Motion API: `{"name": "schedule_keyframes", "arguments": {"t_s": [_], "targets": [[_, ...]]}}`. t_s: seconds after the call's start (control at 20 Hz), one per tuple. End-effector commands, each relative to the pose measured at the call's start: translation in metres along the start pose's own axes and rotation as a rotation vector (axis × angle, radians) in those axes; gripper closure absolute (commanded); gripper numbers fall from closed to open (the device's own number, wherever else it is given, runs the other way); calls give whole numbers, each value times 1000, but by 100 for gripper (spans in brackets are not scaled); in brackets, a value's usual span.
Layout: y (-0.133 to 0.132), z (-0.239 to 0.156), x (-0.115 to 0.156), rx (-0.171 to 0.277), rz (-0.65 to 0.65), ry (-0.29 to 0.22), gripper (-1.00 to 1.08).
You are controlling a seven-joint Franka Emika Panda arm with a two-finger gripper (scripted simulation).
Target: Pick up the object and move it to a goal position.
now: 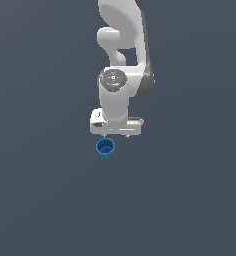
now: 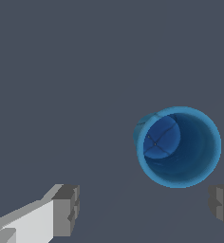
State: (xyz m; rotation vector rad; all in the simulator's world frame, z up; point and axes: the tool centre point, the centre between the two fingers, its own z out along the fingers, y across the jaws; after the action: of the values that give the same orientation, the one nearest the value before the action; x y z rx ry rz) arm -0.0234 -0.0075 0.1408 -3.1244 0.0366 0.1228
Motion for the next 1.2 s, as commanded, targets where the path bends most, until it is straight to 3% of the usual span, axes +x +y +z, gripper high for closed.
{"name": "schedule_keyframes", "arguments": {"t_s": [0.0, 0.65, 1.15], "targets": [[0, 0, 0, 0, 0, 0, -20], [-7, -8, 3, 4, -30, 19, -20], [-4, 6, 5, 26, -104, 91, -20]]}}
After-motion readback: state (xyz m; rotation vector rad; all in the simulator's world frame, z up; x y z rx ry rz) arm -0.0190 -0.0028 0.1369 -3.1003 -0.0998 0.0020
